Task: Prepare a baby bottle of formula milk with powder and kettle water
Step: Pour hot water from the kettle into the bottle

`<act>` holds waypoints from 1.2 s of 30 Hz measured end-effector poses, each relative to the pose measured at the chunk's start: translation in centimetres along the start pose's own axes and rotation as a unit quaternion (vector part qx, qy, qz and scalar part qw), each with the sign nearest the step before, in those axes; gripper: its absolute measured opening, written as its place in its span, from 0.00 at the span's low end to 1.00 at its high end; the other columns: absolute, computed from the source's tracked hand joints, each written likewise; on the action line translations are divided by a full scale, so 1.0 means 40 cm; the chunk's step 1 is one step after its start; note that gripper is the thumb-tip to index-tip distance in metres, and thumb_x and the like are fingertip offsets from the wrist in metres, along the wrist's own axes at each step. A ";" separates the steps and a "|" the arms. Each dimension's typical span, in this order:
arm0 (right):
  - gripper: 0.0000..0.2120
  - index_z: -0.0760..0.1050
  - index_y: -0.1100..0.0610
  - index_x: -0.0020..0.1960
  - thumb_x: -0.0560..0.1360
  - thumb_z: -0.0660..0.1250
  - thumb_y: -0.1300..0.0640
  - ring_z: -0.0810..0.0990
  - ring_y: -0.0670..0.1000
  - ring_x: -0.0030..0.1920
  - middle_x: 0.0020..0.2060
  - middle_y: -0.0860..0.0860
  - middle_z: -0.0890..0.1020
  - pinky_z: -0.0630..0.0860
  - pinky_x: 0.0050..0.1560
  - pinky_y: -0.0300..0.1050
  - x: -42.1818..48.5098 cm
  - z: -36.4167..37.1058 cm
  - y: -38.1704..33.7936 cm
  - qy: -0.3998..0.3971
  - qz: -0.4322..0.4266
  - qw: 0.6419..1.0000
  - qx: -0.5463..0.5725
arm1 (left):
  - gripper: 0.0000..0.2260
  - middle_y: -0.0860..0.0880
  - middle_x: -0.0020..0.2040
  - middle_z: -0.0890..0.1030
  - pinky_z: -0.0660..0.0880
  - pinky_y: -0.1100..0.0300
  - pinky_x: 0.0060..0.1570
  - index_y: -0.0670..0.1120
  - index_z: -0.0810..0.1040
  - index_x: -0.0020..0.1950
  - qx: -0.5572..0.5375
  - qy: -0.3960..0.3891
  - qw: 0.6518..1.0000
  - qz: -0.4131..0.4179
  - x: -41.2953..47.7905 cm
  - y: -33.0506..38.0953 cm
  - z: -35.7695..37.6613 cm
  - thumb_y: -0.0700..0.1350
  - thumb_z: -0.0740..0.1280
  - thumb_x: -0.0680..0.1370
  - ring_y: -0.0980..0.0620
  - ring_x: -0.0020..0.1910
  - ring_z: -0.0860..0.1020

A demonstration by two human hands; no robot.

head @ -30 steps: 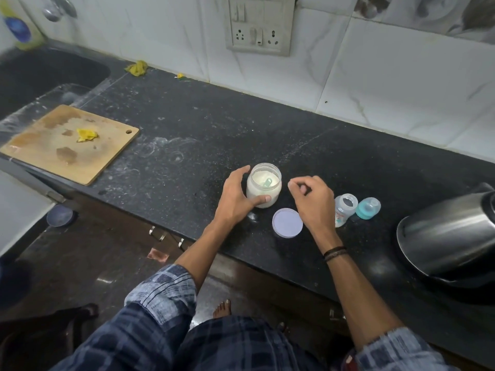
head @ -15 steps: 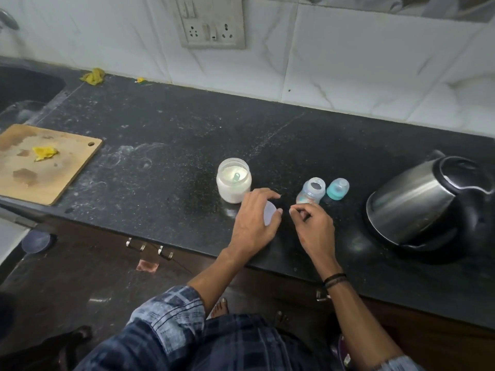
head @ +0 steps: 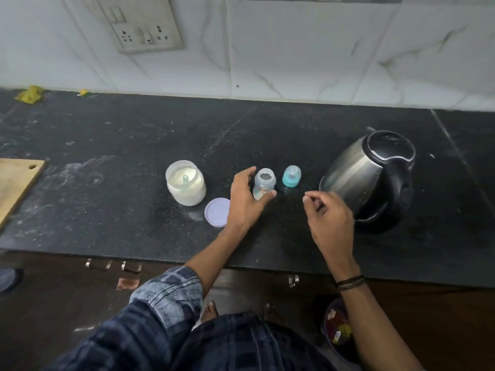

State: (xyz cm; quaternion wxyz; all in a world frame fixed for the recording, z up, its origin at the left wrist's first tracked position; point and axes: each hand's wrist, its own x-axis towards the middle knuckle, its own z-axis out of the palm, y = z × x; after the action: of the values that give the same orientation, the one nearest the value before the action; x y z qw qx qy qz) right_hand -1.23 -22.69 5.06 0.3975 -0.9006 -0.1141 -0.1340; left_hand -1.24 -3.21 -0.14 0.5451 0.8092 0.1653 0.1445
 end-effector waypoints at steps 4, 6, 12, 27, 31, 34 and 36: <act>0.06 0.84 0.62 0.55 0.81 0.71 0.61 0.77 0.49 0.36 0.41 0.52 0.81 0.76 0.41 0.42 0.014 -0.093 0.006 0.098 -0.086 0.991 -0.043 | 0.35 0.49 0.71 0.73 0.71 0.59 0.70 0.45 0.70 0.77 -0.013 0.000 0.999 -0.035 0.010 0.009 0.020 0.43 0.81 0.73 0.52 0.68 0.75; 0.04 0.84 0.62 0.53 0.81 0.72 0.62 0.74 0.48 0.37 0.39 0.52 0.80 0.72 0.43 0.38 0.015 -0.124 0.016 0.139 -0.119 0.981 -0.066 | 0.33 0.49 0.71 0.74 0.72 0.56 0.71 0.45 0.71 0.76 -0.011 0.004 0.999 -0.043 0.011 0.013 0.029 0.43 0.81 0.74 0.51 0.69 0.75; 0.04 0.86 0.60 0.52 0.80 0.73 0.60 0.77 0.57 0.47 0.43 0.54 0.84 0.66 0.54 0.44 0.008 -0.167 0.079 0.241 -0.154 0.950 -0.123 | 0.28 0.52 0.67 0.76 0.73 0.52 0.71 0.44 0.73 0.74 -0.007 0.031 0.998 -0.056 0.005 0.026 0.048 0.40 0.78 0.76 0.51 0.66 0.77; 0.26 0.67 0.50 0.71 0.78 0.75 0.50 0.80 0.53 0.57 0.59 0.53 0.77 0.80 0.58 0.50 0.009 -0.144 0.114 0.233 0.118 0.940 0.220 | 0.28 0.60 0.63 0.79 0.76 0.67 0.61 0.49 0.76 0.72 -0.034 0.035 0.999 -0.013 -0.032 0.100 0.074 0.43 0.81 0.74 0.61 0.61 0.80; 0.21 0.69 0.43 0.64 0.77 0.75 0.48 0.82 0.37 0.49 0.50 0.34 0.81 0.78 0.51 0.33 0.020 -0.134 0.106 0.213 0.161 0.939 0.218 | 0.27 0.58 0.64 0.80 0.75 0.65 0.62 0.50 0.77 0.72 -0.037 -0.004 0.999 0.011 -0.030 0.124 0.066 0.43 0.81 0.74 0.58 0.61 0.80; 0.15 0.72 0.41 0.54 0.74 0.76 0.44 0.83 0.42 0.45 0.44 0.39 0.82 0.82 0.49 0.43 0.031 -0.139 0.115 0.225 0.188 0.930 0.221 | 0.27 0.55 0.66 0.80 0.75 0.64 0.64 0.49 0.77 0.71 -0.039 -0.032 0.998 0.024 -0.027 0.136 0.059 0.43 0.81 0.74 0.56 0.62 0.80; 0.14 0.74 0.44 0.49 0.72 0.76 0.42 0.84 0.53 0.44 0.41 0.45 0.82 0.83 0.49 0.55 0.040 -0.138 0.124 0.220 0.210 0.927 0.221 | 0.28 0.56 0.64 0.80 0.74 0.70 0.61 0.49 0.77 0.71 -0.036 -0.043 0.998 0.029 -0.027 0.135 0.054 0.43 0.81 0.74 0.58 0.61 0.80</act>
State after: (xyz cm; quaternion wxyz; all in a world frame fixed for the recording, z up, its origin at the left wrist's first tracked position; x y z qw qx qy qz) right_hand 1.01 -29.91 5.76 0.6202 -0.7415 0.1408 -0.2136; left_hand -0.74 -7.35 4.03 0.5761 0.7988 0.1129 0.1315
